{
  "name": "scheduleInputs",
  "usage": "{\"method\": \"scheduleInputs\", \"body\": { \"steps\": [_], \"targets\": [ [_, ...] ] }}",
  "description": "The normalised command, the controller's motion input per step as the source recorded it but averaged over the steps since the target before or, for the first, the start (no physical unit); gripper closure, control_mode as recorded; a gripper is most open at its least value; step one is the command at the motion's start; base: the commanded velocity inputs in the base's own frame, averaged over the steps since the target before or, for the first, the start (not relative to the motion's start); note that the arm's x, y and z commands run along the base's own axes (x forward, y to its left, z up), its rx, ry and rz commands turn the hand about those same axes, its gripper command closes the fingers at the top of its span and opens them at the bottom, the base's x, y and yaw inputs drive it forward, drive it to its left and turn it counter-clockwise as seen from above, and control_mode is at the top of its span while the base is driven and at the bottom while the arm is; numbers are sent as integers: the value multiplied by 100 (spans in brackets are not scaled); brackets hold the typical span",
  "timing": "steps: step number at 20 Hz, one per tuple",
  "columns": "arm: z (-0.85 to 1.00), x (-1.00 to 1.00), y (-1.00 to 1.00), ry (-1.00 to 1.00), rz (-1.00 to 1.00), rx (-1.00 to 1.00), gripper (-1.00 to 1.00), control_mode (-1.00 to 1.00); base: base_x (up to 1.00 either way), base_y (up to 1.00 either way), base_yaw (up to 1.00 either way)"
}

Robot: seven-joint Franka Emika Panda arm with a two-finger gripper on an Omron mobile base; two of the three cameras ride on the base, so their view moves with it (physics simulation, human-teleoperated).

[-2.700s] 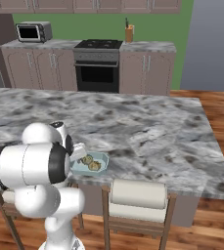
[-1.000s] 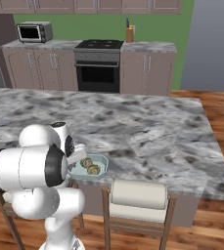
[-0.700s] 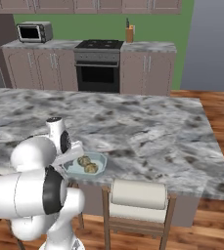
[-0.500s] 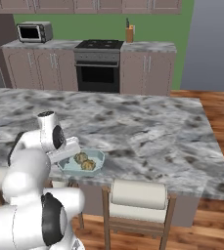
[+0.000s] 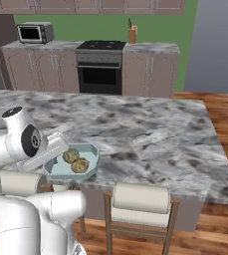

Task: Place two dumplings into each of the tupperware containers and then place the containers in the fridge.

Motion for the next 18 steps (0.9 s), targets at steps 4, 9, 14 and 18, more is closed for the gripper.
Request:
{"method": "scheduleInputs", "body": {
  "steps": [4,9,14,18],
  "targets": [
    [83,-77,-29,-21,20,0,100,-100,0,0,0],
    [55,-57,-36,-14,37,0,100,-100,0,0,0],
    [23,-23,-17,6,40,0,100,-100,0,0,0],
    [4,-18,-13,8,39,-5,100,-100,0,0,0]
  ]
}}
